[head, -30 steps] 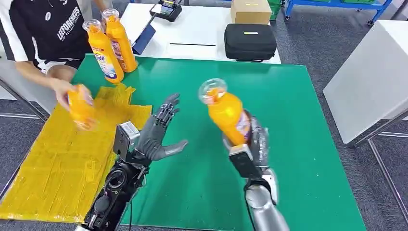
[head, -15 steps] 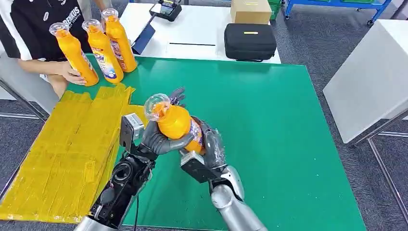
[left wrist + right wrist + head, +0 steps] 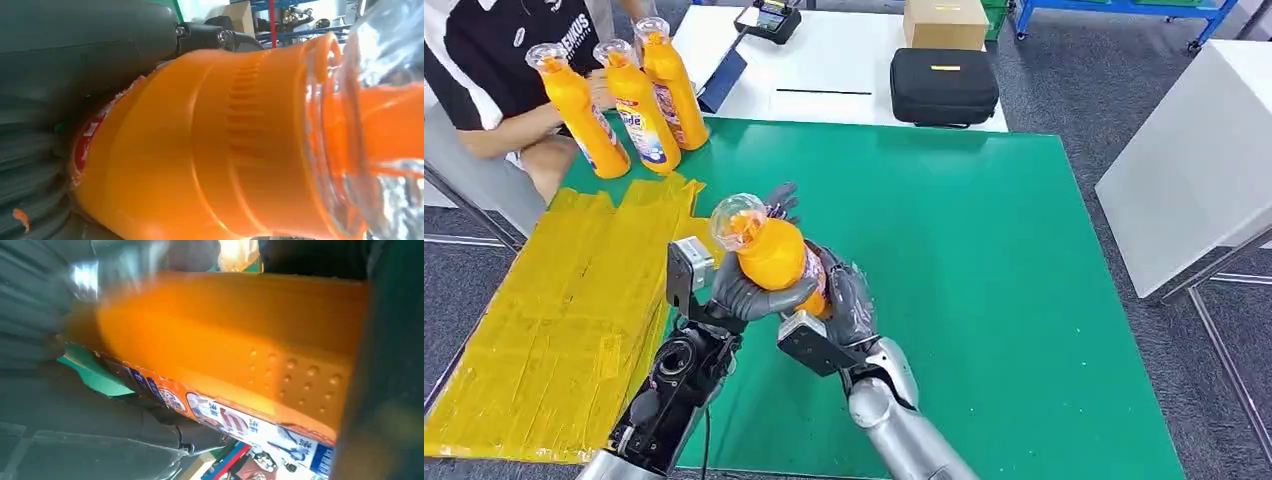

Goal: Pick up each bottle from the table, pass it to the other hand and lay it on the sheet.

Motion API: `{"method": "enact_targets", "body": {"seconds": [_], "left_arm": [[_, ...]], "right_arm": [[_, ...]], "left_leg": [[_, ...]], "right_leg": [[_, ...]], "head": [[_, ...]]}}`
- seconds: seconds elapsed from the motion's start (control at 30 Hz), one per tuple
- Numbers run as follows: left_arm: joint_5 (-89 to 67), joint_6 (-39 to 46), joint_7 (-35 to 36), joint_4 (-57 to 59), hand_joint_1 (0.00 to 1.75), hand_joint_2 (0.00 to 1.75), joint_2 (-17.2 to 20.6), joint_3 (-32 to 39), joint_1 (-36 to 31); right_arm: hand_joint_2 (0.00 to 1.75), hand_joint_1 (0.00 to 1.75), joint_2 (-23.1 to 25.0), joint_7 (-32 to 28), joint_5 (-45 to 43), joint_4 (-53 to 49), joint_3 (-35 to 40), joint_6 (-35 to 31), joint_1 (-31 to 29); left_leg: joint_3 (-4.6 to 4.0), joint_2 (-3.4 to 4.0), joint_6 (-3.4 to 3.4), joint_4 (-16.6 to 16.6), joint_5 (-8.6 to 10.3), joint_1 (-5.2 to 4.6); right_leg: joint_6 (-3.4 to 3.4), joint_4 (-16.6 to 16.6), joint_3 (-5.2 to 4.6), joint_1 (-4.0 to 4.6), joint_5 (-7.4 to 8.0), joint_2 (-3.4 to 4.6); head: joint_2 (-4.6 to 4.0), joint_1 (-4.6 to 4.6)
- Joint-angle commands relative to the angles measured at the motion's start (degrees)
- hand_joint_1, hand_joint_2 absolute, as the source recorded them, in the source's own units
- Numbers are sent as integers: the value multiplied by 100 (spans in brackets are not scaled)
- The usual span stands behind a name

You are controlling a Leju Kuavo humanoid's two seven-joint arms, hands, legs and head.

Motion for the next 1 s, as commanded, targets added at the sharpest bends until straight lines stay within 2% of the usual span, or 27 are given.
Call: {"method": "enact_targets", "body": {"seconds": [0.03, 0.13, 0.2, 0.4, 0.47, 0.67, 0.7, 0.73, 0.83, 0.9, 1.0], "left_arm": [[171, 72, -5, 367, 175, 175, -9, 57, -253], [318, 131, -44, 356, 175, 175, 2, 207, -258], [395, 188, -70, 341, 175, 175, 15, 276, -226], [490, 356, -130, 246, 175, 175, -3, 374, -139], [531, 372, -146, 228, 175, 175, -20, 414, -140], [908, 192, -369, 53, 175, 175, -34, 617, -39], [970, 219, -425, -38, 175, 175, -23, 678, 3], [977, 247, -452, -102, 175, 175, -15, 704, 30], [662, 609, -743, -509, 175, 175, 23, 811, 201], [185, 1194, -851, -765, 175, 175, 45, 911, 312], [-13, 1448, -883, -823, 175, 175, 91, 1001, 371]], "right_arm": [[175, 175, 10, -4, -94, 535, 793, -48, -186], [175, 175, -28, 28, -138, 525, 812, -45, -189], [175, 175, -38, 30, -164, 552, 814, -38, -199], [175, 175, -74, -27, -263, 638, 787, -139, -211], [175, 175, -97, -37, -306, 620, 745, -179, -193], [175, 175, -149, -77, -430, 356, 669, -258, -28], [175, 127, -191, -155, -567, 134, 583, -258, 78], [175, 3, -223, -189, -637, -1, 541, -263, 136], [175, 0, -425, -169, -919, -888, 340, -228, 473], [175, 0, -561, -124, -1212, -1710, 106, -96, 834], [175, 0, -641, -94, -1292, -2145, -29, -47, 1035]], "left_leg": [[21, 6, -9, -2, -8, 3], [41, 9, -16, 0, -19, 4], [17, 4, -9, -2, -7, 4], [36, 4, -15, -2, -16, 4], [16, 0, -9, -2, -6, 4], [27, 1, -11, -3, -11, 4], [18, 0, -9, -3, -7, 3], [33, 1, -12, -2, -14, 4], [37, -9, -15, 2, -19, 4], [22, -5, -11, 0, -12, 2], [31, -3, -12, 2, -19, 1]], "right_leg": [[-8, -3, 20, 4, -7, -1], [-15, 0, 40, 6, -17, -3], [-9, -4, 18, 5, -6, -2], [-14, -1, 35, 6, -15, -7], [-8, -4, 16, 5, -6, -7], [-11, -4, 27, 5, -11, -8], [-9, -5, 19, 4, -7, -7], [-13, -3, 34, 5, -15, -10], [-15, 2, 38, 7, -23, -21], [-11, -1, 22, 4, -15, -14], [-12, 2, 31, 3, -21, -14]], "head": [[0, 0], [0, 0], [0, 0], [0, 0], [0, 0], [0, 0], [0, 2], [0, 0], [0, 0], [0, 0], [0, 0]]}}
